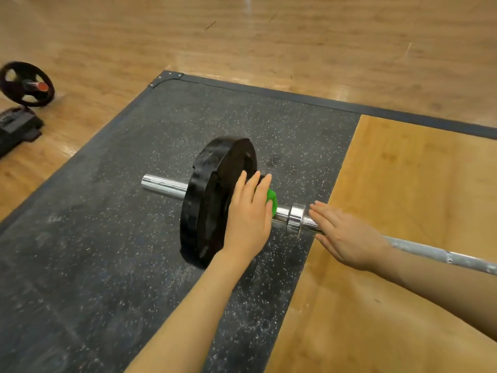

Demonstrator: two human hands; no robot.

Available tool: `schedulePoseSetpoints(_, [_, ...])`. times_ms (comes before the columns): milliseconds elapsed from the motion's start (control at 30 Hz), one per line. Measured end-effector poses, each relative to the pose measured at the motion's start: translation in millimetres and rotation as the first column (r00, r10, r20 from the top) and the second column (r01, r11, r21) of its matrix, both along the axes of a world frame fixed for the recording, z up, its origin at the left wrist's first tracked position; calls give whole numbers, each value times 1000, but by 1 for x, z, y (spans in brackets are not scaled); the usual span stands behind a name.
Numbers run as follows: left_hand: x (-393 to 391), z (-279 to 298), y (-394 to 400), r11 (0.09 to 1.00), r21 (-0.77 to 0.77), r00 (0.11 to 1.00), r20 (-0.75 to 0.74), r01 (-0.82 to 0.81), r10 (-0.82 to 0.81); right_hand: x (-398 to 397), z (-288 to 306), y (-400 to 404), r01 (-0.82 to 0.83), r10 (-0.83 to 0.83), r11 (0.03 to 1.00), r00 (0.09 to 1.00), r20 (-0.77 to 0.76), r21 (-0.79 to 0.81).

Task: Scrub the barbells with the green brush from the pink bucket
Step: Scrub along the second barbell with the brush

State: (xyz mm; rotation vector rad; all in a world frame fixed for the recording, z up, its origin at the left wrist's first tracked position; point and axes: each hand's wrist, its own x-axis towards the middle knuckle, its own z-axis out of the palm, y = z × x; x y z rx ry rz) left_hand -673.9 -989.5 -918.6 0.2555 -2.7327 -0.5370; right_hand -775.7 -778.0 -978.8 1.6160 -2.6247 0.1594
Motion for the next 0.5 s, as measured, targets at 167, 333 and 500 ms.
schedulePoseSetpoints(167, [2, -33, -9, 999, -48, 995, 98, 24, -19, -1, -2, -1, 17, -17, 1000, 1000, -6, -19])
schedulePoseSetpoints(333, [4, -46, -9, 1000, 1, 999, 52, -1, 1, 1, -3, -3, 36, -36, 999, 999, -25, -19])
schedulePoseSetpoints(500, [-6, -51, -1, 999, 53, 1000, 17, 2, -3, 1, -3, -7, 64, -65, 998, 996, -56, -16])
